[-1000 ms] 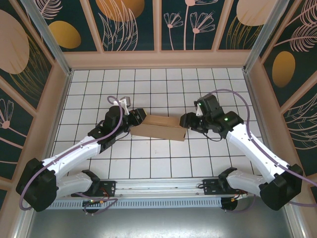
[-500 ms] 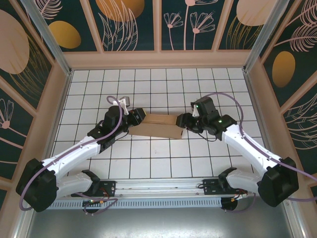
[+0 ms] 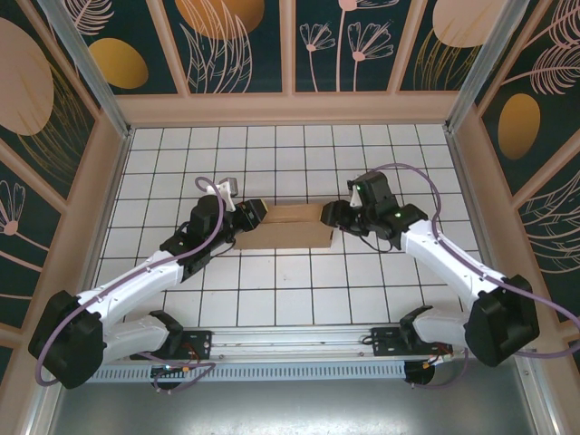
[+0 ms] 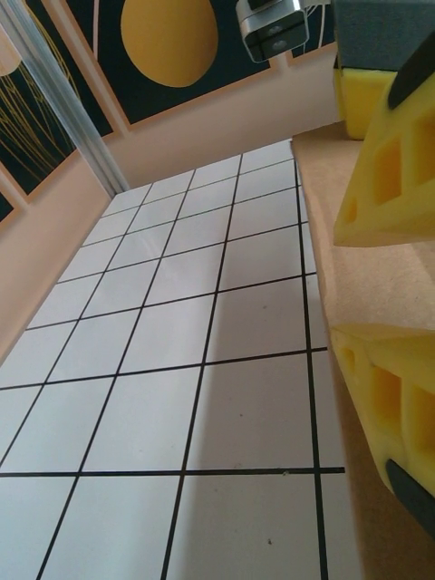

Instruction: Fold the paper box

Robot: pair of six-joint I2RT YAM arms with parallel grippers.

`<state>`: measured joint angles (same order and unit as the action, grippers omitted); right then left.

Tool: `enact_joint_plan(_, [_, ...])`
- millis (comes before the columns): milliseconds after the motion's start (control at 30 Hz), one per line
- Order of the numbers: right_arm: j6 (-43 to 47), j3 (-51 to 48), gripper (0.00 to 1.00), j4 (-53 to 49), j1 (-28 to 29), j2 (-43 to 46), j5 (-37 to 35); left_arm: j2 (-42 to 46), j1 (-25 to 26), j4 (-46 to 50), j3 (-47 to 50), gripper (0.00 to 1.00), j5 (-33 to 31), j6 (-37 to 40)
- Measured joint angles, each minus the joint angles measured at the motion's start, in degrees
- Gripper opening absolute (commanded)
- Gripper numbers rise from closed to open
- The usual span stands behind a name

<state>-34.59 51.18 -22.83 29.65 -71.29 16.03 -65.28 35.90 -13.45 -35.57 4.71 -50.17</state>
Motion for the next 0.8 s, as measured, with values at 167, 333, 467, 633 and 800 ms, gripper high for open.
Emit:
enact_joint_plan(167, [1.1,1.0,0.46,2.0,0.0,-2.2,-0.2,1.4,0.0,4.8,-1.7,0.36,-0.7,1.9])
enact_joint_plan(333, [1.2,1.1,0.46,2.6,0.0,-2.4,-0.5,5.0,0.1,11.2,-6.0,0.48,-3.4,4.2])
enact_joint_plan(467, [1.2,1.1,0.46,2.7,0.0,-2.4,-0.7,9.0,0.1,15.8,-10.2,0.65,-7.3,5.1])
enact_joint_plan(633, [1.2,1.3,0.46,2.8,0.0,-2.7,-1.0,12.7,0.1,23.8,-13.2,0.77,-14.1,4.9])
enact_joint_plan(800, [1.2,1.6,0.46,2.8,0.0,-2.9,-1.0,13.5,0.0,30.0,-12.9,0.81,-17.3,4.9])
